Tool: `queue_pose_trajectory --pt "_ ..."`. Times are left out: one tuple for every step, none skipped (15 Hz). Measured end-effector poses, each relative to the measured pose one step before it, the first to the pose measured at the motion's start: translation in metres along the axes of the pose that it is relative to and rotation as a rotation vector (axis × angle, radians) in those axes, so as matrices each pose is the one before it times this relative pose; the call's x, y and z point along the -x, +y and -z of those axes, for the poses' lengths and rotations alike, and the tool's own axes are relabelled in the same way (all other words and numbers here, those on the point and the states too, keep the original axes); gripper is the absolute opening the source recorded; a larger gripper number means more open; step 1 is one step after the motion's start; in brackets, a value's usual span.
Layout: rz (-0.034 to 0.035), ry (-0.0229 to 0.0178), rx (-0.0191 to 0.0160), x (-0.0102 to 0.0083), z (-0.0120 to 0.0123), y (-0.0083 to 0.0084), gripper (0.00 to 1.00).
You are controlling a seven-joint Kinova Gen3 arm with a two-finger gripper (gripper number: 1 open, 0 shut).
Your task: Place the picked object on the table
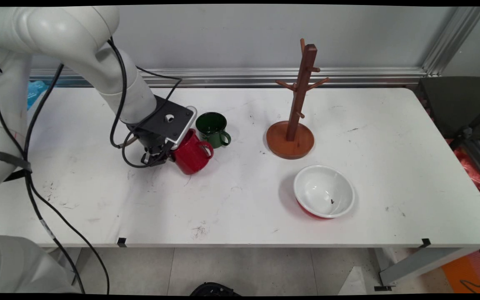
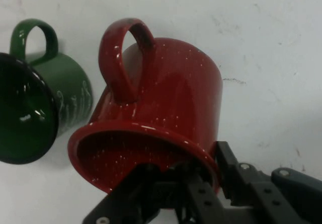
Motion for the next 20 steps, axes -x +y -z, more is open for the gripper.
queue_pose_trajectory --pt "-0.00611 -0.00278 -0.0023 -0.00038 -0.00225 0.00081 0.0" --pt "-0.00565 -0.00232 -0.00233 -0.00045 -0.00206 0.00075 0.0" --pt "-0.00534 -0.00188 -0.00181 -0.00053 -0.00192 0.00073 0.0" --pt "-0.00448 -0.00191 -0.00128 -0.00045 -0.00178 0.00075 0.0" --pt "-0.00326 -0.00154 -0.00118 -0.00035 -0.00137 0.00059 0.0" --pt "-0.00281 -0.00137 -0.00202 -0.00032 -0.00148 0.00058 0.0" --pt "-0.00255 -0.00107 -0.00237 -0.00037 -0.00137 0.00037 0.0" --pt "-0.00173 -0.00073 -0.00235 -0.00028 -0.00107 0.00016 0.0" --pt "-0.0016 -0.00058 -0.00252 -0.00025 -0.00124 0.0002 0.0" --pt "-0.0014 -0.00027 -0.00181 -0.00026 -0.00102 0.0001 0.0" --pt "-0.00193 -0.00093 -0.00007 -0.00033 -0.00153 0.00025 0.0" --pt "-0.00042 0.0004 -0.00127 -0.00043 -0.00089 0.00016 1.0" --pt "-0.00014 0.0001 0.00019 -0.00021 -0.00085 0.00032 1.0" --pt "-0.001 -0.00007 -0.00061 -0.00015 -0.00104 -0.00018 1.0" --pt "0.00234 -0.00076 -0.00035 0.00024 -0.00083 0.00044 1.0" --pt "0.00019 0.00015 -0.00082 -0.00009 -0.00057 0.00009 1.0" --pt "-0.00171 0.00042 -0.00094 -0.00063 -0.00052 0.00056 1.0" --pt "0.00115 -0.00031 -0.00073 -0.00026 -0.00049 -0.00025 1.0" --pt "0.00003 -0.00004 -0.00099 0.00004 -0.00037 -0.00013 1.0" --pt "-0.0015 0.00043 -0.00132 -0.00037 -0.00055 -0.00097 1.0"
